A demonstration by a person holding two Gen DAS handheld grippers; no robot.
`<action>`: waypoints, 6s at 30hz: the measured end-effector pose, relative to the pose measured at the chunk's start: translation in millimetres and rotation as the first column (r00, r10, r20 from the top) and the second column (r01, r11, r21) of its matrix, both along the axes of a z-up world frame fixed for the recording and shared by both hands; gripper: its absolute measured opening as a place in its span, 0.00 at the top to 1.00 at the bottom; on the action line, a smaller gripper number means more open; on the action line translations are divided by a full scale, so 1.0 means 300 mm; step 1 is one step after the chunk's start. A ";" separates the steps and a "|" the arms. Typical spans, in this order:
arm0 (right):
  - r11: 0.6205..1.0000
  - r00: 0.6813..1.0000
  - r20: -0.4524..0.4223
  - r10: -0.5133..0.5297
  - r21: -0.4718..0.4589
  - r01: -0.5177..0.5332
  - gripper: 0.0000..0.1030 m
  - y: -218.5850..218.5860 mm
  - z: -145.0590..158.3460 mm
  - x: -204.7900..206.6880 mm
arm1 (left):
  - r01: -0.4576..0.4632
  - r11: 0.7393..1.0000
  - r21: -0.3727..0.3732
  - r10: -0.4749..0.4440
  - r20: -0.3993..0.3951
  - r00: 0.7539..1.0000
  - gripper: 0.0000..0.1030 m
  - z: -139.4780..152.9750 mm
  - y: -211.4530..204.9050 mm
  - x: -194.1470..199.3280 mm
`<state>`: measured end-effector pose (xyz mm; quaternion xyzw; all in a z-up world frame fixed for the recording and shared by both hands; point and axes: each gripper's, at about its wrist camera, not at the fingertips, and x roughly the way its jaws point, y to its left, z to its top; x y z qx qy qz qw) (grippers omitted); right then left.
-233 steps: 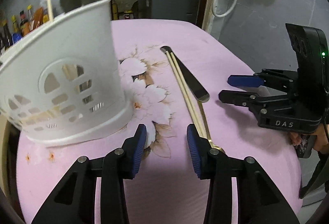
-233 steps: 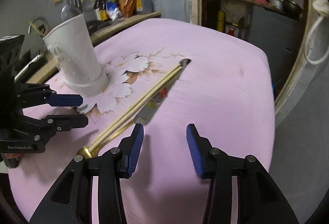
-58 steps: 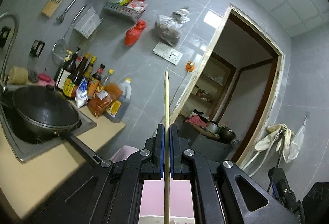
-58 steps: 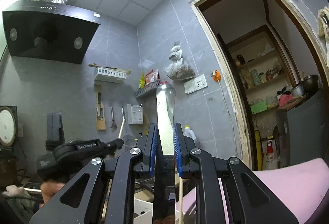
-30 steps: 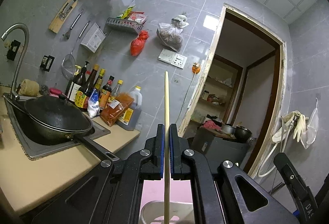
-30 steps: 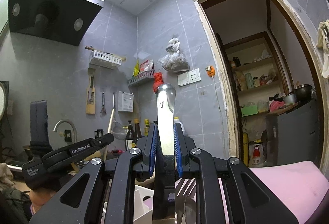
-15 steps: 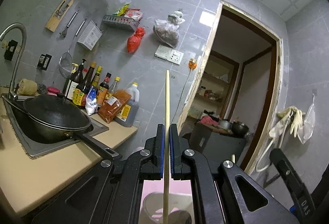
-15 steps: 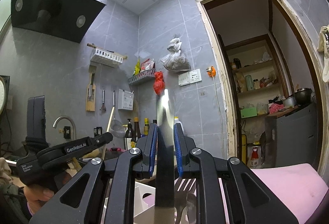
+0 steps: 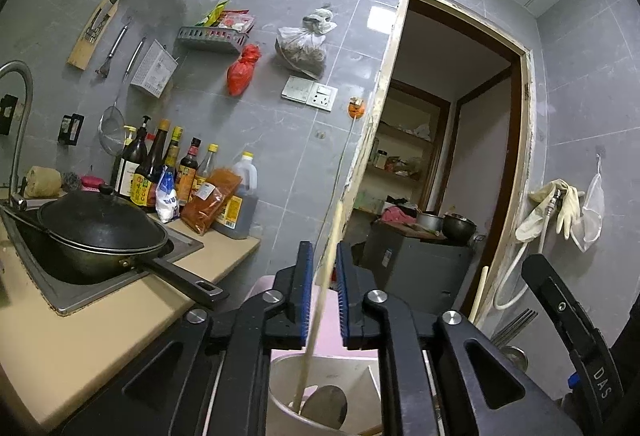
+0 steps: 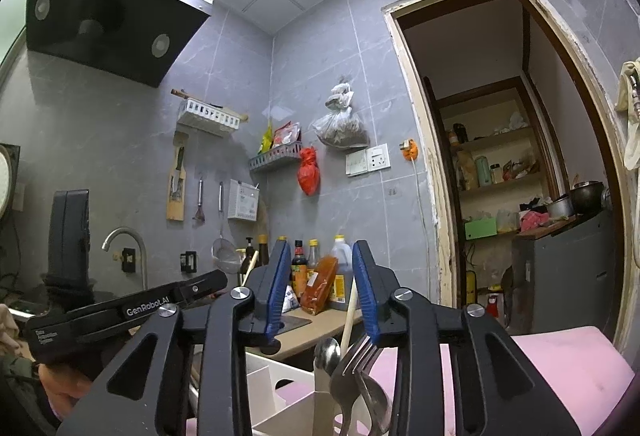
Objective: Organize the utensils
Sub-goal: 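Lower the spatula and chopstick into the caddy and open both tools, then withdraw both open tools from the caddy back over the table, then move the right tool to the gold spoon while the left tool approaches the last chopstick, then grasp the gold spoon handle with the right tool while the left tool grasps the chopstick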
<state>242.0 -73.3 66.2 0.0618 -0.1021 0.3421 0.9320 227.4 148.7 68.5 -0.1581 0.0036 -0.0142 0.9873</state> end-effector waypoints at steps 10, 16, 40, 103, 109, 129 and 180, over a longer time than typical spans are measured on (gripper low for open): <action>1.000 1.000 0.004 -0.003 -0.001 0.003 0.58 -0.004 -0.003 -0.002 | -0.007 1.000 -0.006 0.007 0.007 1.000 0.79 0.007 0.008 -0.013; 1.000 1.000 0.011 -0.015 0.007 0.015 0.48 -0.014 -0.002 -0.005 | -0.016 1.000 -0.005 0.017 0.017 1.000 0.73 0.015 0.014 -0.029; 0.990 0.981 -0.156 -0.118 -0.100 0.103 0.00 -0.187 0.065 -0.133 | -0.103 0.989 0.102 0.109 -0.059 0.992 0.27 0.036 -0.046 -0.203; 0.979 0.932 -0.300 -0.203 -0.094 0.183 0.00 -0.332 0.029 -0.025 | -0.134 0.986 -0.104 0.124 -0.090 0.988 0.14 0.221 -0.017 0.226; 0.979 0.932 -0.302 -0.202 -0.100 0.179 0.00 -0.321 0.024 -0.032 | -0.141 0.985 -0.099 0.133 -0.084 0.988 0.14 0.232 0.002 0.185; 0.965 0.932 -0.256 -0.257 -0.128 0.231 0.00 -0.386 0.054 -0.207 | -0.062 0.995 0.075 0.073 -0.158 0.985 0.13 0.070 -0.119 -0.190; 0.810 0.655 -0.678 -0.334 -0.561 -0.168 0.67 -0.485 -0.310 -0.212 | 0.556 0.828 0.065 -0.278 -0.815 0.508 0.68 -0.324 -0.801 0.079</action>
